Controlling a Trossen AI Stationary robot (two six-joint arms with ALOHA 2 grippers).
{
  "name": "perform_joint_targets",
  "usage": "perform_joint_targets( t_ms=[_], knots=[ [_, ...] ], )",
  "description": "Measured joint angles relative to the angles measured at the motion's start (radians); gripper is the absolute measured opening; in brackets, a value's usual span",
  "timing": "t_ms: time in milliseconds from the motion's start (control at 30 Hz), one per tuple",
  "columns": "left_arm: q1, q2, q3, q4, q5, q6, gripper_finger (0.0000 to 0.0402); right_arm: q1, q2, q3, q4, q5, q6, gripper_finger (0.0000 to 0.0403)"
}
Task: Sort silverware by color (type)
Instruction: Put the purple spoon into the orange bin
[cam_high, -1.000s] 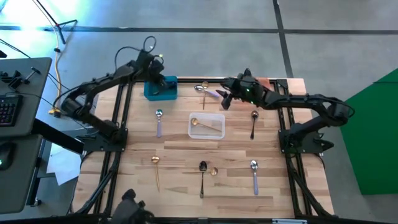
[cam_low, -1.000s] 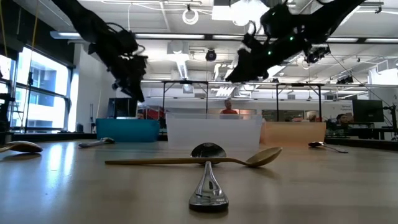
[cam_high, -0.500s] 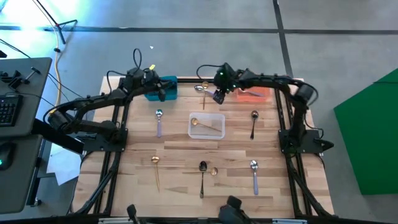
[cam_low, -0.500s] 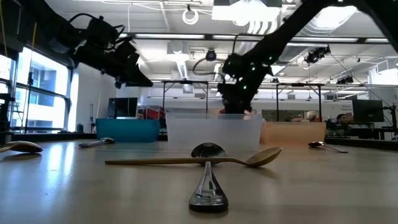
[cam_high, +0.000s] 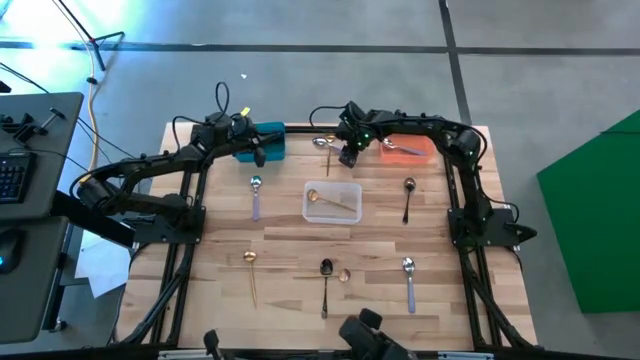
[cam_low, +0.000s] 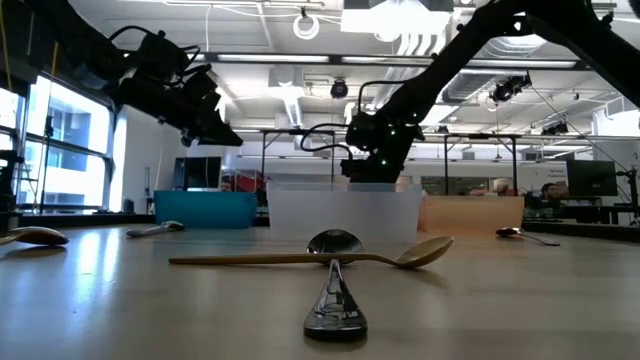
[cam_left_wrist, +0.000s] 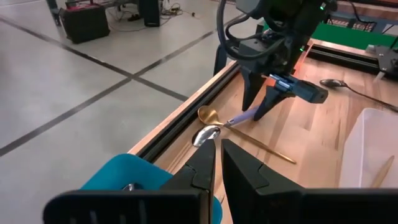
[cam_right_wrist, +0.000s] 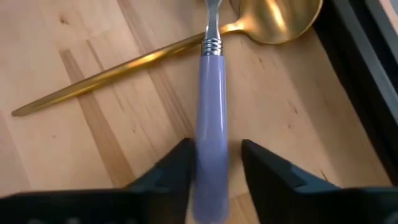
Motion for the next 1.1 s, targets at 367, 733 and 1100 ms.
perform_joint_targets(
  t_ms=[367, 733, 1100],
  knots=[
    [0.000, 0.000, 0.000, -0.001, -0.003, 0.021, 0.0017, -0.007, -0.037, -0.008, 0.004, 0.010, -0.036, 0.0046],
    [0.000, 0.000, 0.000, -0.002, -0.006, 0.042, 0.0017, -0.059, -0.309, -0.004, -0.256, 0.032, -0.095, 0.0052],
    [0.000, 0.000, 0.000, -0.026, -0.006, 0.051, 0.0017, -0.246, -0.604, -0.218, -0.442, 0.067, -0.188, 0.0053]
  ],
)
